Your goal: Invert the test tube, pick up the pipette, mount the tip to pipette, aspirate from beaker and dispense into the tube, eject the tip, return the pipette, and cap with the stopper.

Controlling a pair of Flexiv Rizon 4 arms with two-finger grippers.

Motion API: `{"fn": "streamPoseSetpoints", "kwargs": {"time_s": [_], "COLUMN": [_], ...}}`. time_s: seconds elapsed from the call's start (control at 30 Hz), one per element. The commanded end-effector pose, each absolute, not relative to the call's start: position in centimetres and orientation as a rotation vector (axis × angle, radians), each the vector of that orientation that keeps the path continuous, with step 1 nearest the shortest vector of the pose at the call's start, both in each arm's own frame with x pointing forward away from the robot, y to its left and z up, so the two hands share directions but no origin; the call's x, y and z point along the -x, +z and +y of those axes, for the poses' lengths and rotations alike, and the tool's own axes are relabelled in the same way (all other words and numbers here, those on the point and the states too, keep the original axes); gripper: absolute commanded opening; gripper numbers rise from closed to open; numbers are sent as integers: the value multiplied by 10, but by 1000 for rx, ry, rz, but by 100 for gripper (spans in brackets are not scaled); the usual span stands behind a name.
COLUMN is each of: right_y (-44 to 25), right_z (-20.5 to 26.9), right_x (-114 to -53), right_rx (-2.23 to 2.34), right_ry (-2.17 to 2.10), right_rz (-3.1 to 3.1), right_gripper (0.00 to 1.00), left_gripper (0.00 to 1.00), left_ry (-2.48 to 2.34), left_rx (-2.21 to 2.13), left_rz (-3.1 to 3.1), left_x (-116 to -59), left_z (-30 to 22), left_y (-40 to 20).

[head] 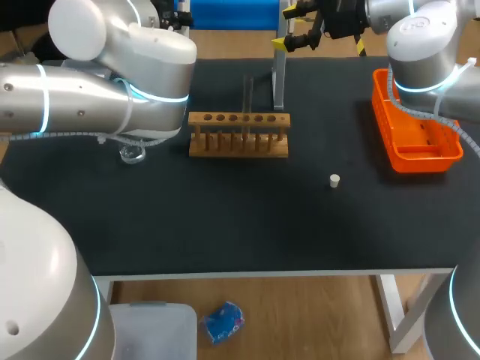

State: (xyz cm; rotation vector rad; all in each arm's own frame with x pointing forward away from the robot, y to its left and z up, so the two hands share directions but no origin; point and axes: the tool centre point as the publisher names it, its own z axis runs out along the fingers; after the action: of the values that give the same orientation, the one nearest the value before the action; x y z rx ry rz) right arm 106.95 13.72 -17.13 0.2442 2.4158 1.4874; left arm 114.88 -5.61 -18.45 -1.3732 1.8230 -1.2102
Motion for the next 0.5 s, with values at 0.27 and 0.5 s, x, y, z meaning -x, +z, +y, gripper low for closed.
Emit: {"fn": "streamPoseSetpoints", "kwargs": {"time_s": [0.27, 0.5], "right_y": [-170, -170], "right_z": [136, 136], "right_x": [-1069, -1069], "right_rx": [-244, -244], "right_ry": [1484, 1484], "right_rz": [2421, 2421], "right_gripper": [100, 100], "left_gripper": [0, 0], "left_ry": [-1164, -1135], "left_rx": [1388, 1405], "left_rz": [1795, 1782], "left_x": [-1157, -1160], "left_z": [-62, -62], "left_y": [-188, -189]}}
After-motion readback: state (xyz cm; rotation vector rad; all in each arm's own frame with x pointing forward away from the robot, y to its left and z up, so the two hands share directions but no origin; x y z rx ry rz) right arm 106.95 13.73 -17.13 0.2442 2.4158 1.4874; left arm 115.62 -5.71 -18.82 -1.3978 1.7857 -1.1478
